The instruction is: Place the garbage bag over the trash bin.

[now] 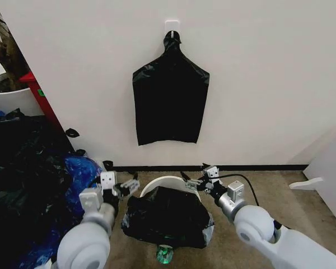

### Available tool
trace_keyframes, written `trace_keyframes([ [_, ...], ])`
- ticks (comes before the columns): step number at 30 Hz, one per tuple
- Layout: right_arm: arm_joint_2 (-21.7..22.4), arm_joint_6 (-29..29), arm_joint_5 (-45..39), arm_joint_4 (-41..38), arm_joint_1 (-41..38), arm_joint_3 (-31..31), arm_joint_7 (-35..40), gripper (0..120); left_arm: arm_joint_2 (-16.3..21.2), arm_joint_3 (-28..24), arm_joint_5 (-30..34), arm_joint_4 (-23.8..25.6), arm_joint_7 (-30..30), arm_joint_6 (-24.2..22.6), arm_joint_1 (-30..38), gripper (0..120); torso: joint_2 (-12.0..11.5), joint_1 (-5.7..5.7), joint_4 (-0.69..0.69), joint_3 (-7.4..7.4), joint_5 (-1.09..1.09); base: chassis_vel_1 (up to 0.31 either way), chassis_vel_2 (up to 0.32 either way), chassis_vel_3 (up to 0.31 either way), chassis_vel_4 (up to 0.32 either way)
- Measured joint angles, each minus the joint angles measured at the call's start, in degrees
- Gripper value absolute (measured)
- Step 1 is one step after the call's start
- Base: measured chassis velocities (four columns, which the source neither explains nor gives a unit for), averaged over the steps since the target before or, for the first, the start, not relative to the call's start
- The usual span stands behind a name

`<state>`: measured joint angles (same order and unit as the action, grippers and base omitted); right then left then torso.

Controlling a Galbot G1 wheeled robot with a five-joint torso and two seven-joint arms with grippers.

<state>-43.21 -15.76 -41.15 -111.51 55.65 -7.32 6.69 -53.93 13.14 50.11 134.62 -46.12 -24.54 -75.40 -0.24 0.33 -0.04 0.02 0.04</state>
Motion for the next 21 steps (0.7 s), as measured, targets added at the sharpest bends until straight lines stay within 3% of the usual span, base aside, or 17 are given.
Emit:
trace_keyframes([
  [4,-0.5,-6.5,-0.5,1.6,-2.7,-0.9,-2.7,100,-3.0,1.5,0.0,-2.3,0.1,0.6,1.1,100,0.0,0.0,0.02,0.0,-0.02,0.0,0.0,0.0,0.0],
  [10,-3.4,-22.8,-2.4,4.3,-11.1,-2.0,-8.1,100,-5.8,1.6,-0.9,-6.0,0.2,1.1,3.0,100,0.0,0.0,0.03,0.0,-0.03,0.0,0.0,0.0,0.0],
  [14,-5.4,-26.3,-0.9,6.4,-13.2,-2.1,-11.4,98,-6.4,1.6,-0.9,-7.2,0.2,1.2,3.6,100,0.0,0.0,0.02,0.0,-0.03,0.0,0.0,0.0,0.0],
  [21,-7.9,-26.7,3.9,9.1,-12.8,-1.9,-15.1,73,-6.4,2.2,-0.6,-8.2,0.2,1.3,4.6,100,0.0,-0.01,0.01,-0.01,-0.03,0.0,0.0,0.0,0.0],
])
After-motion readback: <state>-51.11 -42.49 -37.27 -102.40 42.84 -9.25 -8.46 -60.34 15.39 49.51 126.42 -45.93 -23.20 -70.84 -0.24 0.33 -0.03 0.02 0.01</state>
